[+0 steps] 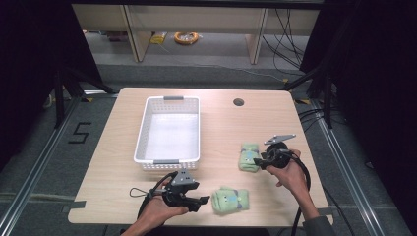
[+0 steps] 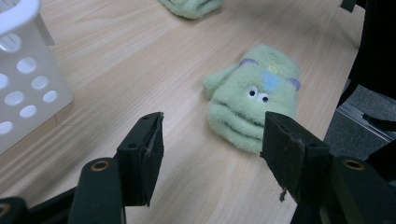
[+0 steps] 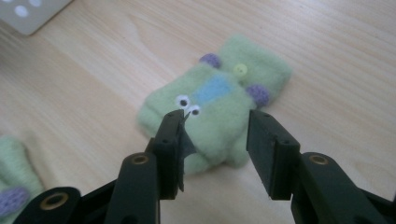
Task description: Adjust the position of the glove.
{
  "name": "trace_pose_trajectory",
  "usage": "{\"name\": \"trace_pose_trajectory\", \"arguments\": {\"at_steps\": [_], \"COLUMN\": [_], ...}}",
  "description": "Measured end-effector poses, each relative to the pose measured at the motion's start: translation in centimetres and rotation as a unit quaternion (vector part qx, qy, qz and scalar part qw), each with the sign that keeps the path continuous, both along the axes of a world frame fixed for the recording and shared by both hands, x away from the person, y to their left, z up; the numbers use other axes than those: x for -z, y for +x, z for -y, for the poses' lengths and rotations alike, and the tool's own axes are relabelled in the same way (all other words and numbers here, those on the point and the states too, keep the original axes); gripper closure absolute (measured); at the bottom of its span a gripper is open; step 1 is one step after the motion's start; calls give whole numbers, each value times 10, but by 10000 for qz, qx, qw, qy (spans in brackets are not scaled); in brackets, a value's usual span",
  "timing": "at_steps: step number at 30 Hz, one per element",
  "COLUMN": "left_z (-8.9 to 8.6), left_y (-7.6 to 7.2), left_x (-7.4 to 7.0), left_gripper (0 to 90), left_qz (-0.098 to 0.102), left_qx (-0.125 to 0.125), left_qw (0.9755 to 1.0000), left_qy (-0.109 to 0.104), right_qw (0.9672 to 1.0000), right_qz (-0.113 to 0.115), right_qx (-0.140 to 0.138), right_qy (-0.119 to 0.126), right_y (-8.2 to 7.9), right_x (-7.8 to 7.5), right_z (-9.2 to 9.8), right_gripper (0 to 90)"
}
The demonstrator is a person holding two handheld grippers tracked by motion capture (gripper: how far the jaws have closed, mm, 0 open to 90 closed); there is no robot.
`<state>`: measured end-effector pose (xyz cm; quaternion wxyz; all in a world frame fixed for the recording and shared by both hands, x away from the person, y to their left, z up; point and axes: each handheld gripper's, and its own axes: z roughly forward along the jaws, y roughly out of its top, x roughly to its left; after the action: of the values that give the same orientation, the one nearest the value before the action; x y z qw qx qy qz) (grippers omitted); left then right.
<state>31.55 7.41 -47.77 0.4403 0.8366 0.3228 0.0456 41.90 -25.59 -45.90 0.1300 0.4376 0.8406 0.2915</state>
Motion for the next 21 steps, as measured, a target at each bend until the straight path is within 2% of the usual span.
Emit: {"name": "trace_pose_trajectory", "arguments": {"at_steps": [1, 2, 4, 5, 6, 8, 9, 11, 15, 16, 18, 21], "left_z": [-2, -1, -1, -1, -1, -1, -2, -2, -2, -3, -4, -3], "left_y": [1, 0, 1, 1, 1, 1, 1, 2, 1, 2, 2, 2], "left_x": [0, 0, 1, 1, 1, 1, 1, 1, 2, 2, 2, 2], "left_gripper": [382, 382, 382, 382, 382, 382, 382, 382, 381, 380, 380, 380], "left_qz": [42, 8, 12, -4, -4, 5, -3, 3, -10, -17, -4, -29], "left_qx": [49, 23, 43, 18, 18, 6, 1, -8, -25, 14, 56, 34], "left_qw": [9999, 10000, 10000, 10000, 10000, 10000, 10000, 10000, 10000, 10000, 9999, 10000], "left_qy": [115, 55, 55, 44, 44, 35, 35, 3, 11, 63, 152, 74], "right_qw": [10000, 10000, 9999, 9997, 9997, 9992, 9981, 9970, 9957, 9960, 9951, 9943], "right_qz": [-63, -5, 2, -22, -22, 154, -52, -152, -221, -346, -354, -525], "right_qx": [54, -72, -114, -177, -177, -305, -509, -591, -638, -543, -628, -557], "right_qy": [47, -51, -39, -177, -177, -211, -350, -473, -638, -614, -681, -738], "right_y": [3, 11, 14, 21, 21, 29, 33, 39, 50, 51, 55, 57], "right_x": [-1, 0, 0, -1, -1, 3, 0, 1, 6, 6, 9, 13], "right_z": [-2, -3, -4, -7, -7, -12, -17, -21, -23, -24, -24, -25], "right_gripper": [578, 571, 570, 558, 558, 534, 526, 503, 486, 483, 478, 467]}}
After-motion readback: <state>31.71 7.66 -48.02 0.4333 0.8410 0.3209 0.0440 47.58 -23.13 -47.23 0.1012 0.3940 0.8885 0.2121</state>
